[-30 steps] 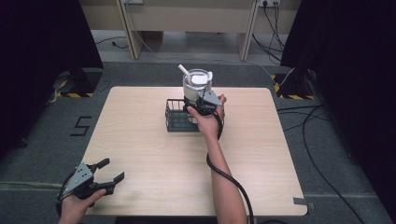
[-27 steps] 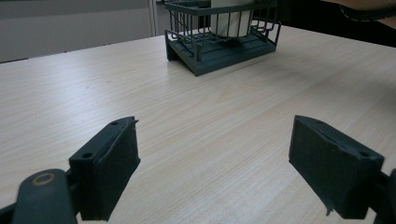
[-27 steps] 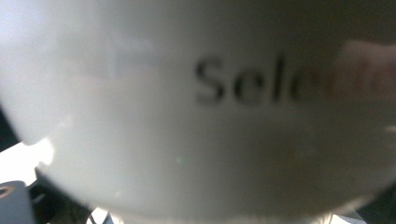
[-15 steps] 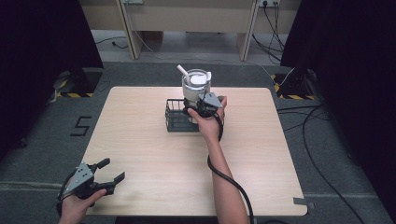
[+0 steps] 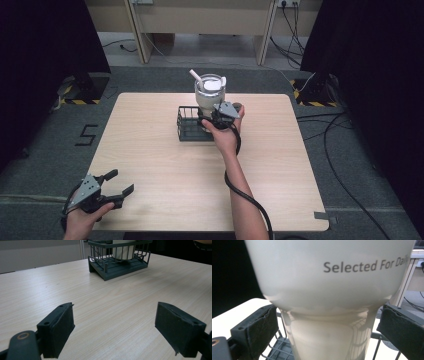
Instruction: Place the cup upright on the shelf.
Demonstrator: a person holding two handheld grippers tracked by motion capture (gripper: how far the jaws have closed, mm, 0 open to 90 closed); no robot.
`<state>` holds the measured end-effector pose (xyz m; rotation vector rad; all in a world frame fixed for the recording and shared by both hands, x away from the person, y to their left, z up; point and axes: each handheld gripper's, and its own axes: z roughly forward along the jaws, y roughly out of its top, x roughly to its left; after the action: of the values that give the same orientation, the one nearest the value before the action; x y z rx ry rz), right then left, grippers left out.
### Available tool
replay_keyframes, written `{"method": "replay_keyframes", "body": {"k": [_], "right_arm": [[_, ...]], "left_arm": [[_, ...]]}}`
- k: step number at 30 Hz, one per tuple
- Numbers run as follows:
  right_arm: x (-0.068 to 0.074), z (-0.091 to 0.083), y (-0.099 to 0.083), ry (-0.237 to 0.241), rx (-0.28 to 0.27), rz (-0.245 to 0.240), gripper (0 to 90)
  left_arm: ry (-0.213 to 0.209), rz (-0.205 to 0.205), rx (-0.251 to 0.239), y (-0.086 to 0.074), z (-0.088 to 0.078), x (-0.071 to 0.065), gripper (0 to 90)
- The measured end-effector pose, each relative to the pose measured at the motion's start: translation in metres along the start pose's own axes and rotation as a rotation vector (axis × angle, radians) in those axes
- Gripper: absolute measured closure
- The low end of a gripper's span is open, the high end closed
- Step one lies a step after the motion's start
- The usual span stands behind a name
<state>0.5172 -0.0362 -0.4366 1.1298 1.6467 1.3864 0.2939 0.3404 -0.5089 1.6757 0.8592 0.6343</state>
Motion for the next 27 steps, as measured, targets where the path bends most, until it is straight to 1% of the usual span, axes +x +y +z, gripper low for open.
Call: {"method": "replay_keyframes", "body": {"k": [9,15,16,27], "right_arm": [[0.003,-0.008,0.003,0.018,0.003,0.0,3.9],[0.004,-0.014,0.006,0.029,-0.007,0.017,4.6],[0.003,-0.016,0.007,0.037,-0.008,0.029,4.8],[-0.001,-0.027,0.008,0.041,-0.008,0.042,5.5]], "left_arm": [[0.001,0.0,0.0,0.0,0.0,0.0,14.8],[0.001,0.0,0.001,0.0,0.0,0.0,14.8],[0.001,0.0,0.0,0.0,0.0,0.0,14.9],[0.001,0.0,0.001,0.0,0.0,0.0,14.9]]}}
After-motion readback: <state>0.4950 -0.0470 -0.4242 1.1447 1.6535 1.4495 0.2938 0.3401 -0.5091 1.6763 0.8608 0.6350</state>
